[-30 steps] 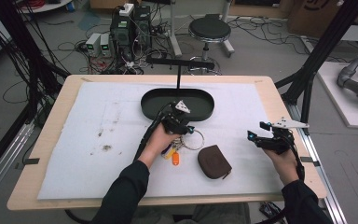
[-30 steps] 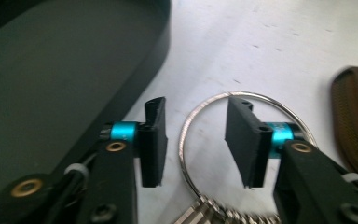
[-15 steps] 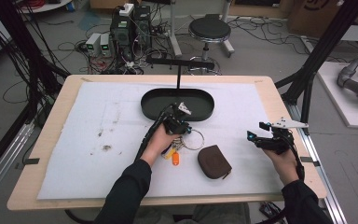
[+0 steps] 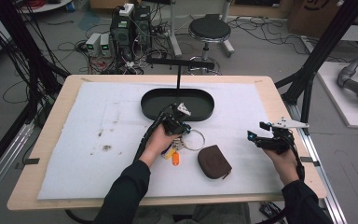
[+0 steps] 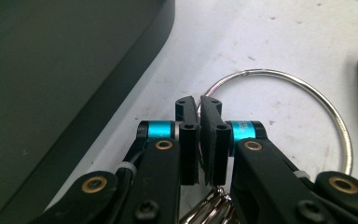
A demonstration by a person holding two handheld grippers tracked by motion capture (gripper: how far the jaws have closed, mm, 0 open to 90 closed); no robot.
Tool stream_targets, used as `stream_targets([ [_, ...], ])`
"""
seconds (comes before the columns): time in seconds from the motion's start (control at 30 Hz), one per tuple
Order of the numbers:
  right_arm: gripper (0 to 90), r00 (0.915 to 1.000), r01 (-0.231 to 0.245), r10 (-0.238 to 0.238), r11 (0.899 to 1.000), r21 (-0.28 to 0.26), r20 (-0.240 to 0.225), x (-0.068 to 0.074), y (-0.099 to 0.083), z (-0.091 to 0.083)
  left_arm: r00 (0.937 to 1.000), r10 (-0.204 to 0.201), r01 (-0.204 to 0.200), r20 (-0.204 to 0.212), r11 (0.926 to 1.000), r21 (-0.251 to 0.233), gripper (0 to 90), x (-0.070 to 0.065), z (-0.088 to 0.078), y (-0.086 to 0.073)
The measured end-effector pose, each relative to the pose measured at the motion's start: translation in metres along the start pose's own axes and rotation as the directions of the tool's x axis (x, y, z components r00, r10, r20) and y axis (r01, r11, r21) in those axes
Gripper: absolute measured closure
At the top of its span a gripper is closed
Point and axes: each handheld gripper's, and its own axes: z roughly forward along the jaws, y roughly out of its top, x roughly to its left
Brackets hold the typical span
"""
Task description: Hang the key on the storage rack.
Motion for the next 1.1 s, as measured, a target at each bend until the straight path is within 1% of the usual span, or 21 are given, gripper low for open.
stream_targets([
  [0.1, 28.2, 1.0, -0.006, 0.006, 1.0, -0.001, 0.002, 0.0, 0.0, -0.001, 0.9998, -0.005, 0.006, 0.017, 0.9991, -0.041, 86.0, 0.001, -0.008, 0.0],
  [0.13, 28.2, 1.0, -0.006, 0.006, 1.0, -0.001, 0.002, 0.0, 0.0, -0.001, 0.9995, -0.017, 0.018, 0.027, 0.9973, -0.072, 86.0, 0.0, -0.012, 0.0],
  [0.2, 28.2, 1.0, -0.004, 0.004, 1.0, -0.003, 0.003, 0.0, 0.0, -0.001, 0.9991, -0.02, 0.024, 0.038, 0.9943, -0.104, 86.1, -0.002, -0.018, 0.0],
  [0.27, 28.3, 1.0, -0.003, 0.003, 1.0, -0.003, 0.004, 0.0, 0.0, 0.0, 0.9989, -0.013, 0.018, 0.044, 0.9923, -0.122, 86.1, -0.003, -0.024, -0.001],
  [0.3, 28.3, 1.0, -0.002, 0.002, 1.0, -0.003, 0.005, 0.0, 0.0, 0.0, 0.9986, -0.009, 0.016, 0.052, 0.99, -0.14, 86.1, -0.005, -0.028, -0.001],
  [0.43, 28.3, 1.0, -0.002, 0.002, 1.0, -0.009, 0.009, 0.0, 0.0, -0.001, 0.9977, 0.023, -0.011, 0.063, 0.9828, -0.184, 86.1, -0.012, -0.04, -0.004],
  [0.47, 28.3, 1.0, 0.0, 0.0, 1.0, -0.01, 0.009, 0.0, 0.0, -0.001, 0.9976, 0.024, -0.011, 0.065, 0.9817, -0.19, 86.1, -0.014, -0.042, -0.004],
  [0.6, 28.2, 1.0, 0.0, 0.0, 1.0, -0.008, 0.009, 0.0, 0.0, 0.0, 0.9959, 0.058, -0.042, 0.069, 0.9764, -0.212, 86.1, -0.022, -0.052, -0.005],
  [0.73, 28.3, 0.9999, 0.002, -0.001, 1.0, -0.008, 0.012, 0.001, 0.0, -0.001, 0.9932, 0.097, -0.079, 0.065, 0.9677, -0.239, 86.1, -0.03, -0.058, -0.007],
  [0.87, 28.3, 0.9999, 0.0, 0.0, 1.0, -0.007, 0.012, 0.001, 0.001, -0.001, 0.9916, 0.106, -0.083, 0.074, 0.9622, -0.259, 86.0, -0.033, -0.06, -0.012],
  [0.97, 28.3, 0.9999, 0.002, -0.002, 1.0, -0.007, 0.012, 0.001, 0.001, 0.0, 0.9889, 0.109, -0.077, 0.101, 0.9582, -0.276, 85.6, -0.033, -0.061, -0.016],
  [1.0, 28.2, 0.9999, 0.003, -0.003, 1.0, -0.007, 0.011, 0.001, 0.0, 0.0, 0.9874, 0.111, -0.077, 0.112, 0.9584, -0.275, 85.3, -0.034, -0.061, -0.018],
  [1.03, 28.3, 0.9999, 0.005, -0.005, 1.0, -0.006, 0.01, 0.001, 0.0, 0.0, 0.9862, 0.109, -0.071, 0.124, 0.9582, -0.277, 82.5, -0.034, -0.06, -0.018],
  [1.07, 28.3, 0.9999, 0.003, -0.003, 1.0, -0.006, 0.011, 0.001, 0.0, 0.0, 0.9846, 0.119, -0.08, 0.128, 0.959, -0.272, 80.4, -0.034, -0.06, -0.019],
  [1.1, 28.3, 0.9999, 0.002, -0.002, 1.0, -0.004, 0.01, 0.001, 0.0, 0.0, 0.9847, 0.115, -0.076, 0.131, 0.9598, -0.27, 79.4, -0.035, -0.059, -0.02],
])
